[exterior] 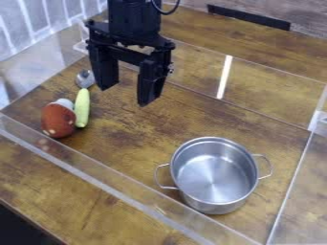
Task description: Put the mushroom in the silver pot
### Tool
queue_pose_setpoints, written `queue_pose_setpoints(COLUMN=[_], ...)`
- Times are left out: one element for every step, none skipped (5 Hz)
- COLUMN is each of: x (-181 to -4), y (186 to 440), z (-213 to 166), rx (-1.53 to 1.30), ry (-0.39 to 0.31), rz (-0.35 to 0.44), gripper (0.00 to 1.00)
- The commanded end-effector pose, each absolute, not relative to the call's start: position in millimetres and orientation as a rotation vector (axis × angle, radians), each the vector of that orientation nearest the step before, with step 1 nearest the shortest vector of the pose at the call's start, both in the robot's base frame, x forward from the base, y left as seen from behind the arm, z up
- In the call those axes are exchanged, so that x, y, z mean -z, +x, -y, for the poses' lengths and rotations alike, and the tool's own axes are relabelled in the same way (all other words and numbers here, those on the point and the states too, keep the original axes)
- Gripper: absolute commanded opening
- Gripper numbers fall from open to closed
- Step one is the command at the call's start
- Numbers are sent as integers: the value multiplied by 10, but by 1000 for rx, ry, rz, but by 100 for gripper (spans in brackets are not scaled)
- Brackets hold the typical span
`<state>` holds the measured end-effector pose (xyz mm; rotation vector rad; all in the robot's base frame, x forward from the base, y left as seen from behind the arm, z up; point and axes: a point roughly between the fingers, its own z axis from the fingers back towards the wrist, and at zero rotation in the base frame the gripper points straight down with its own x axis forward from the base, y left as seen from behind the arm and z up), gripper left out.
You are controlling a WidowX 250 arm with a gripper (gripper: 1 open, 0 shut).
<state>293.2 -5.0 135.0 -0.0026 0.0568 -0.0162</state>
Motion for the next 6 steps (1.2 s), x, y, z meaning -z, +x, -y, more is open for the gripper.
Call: queue_pose_setpoints(x=[-1097, -904, -875, -829, -634, -472], y=[2923, 2859, 2865, 2895, 2901, 2892], z=[-11, -373, -786, -1117, -1256, -1370], rx=[26, -13, -36, -50, -36, -22], ry=[-1, 25, 39, 47, 46, 43], rz=[-94, -79, -58, -42, -51, -59], gripper=[100, 100, 100, 100, 100, 0])
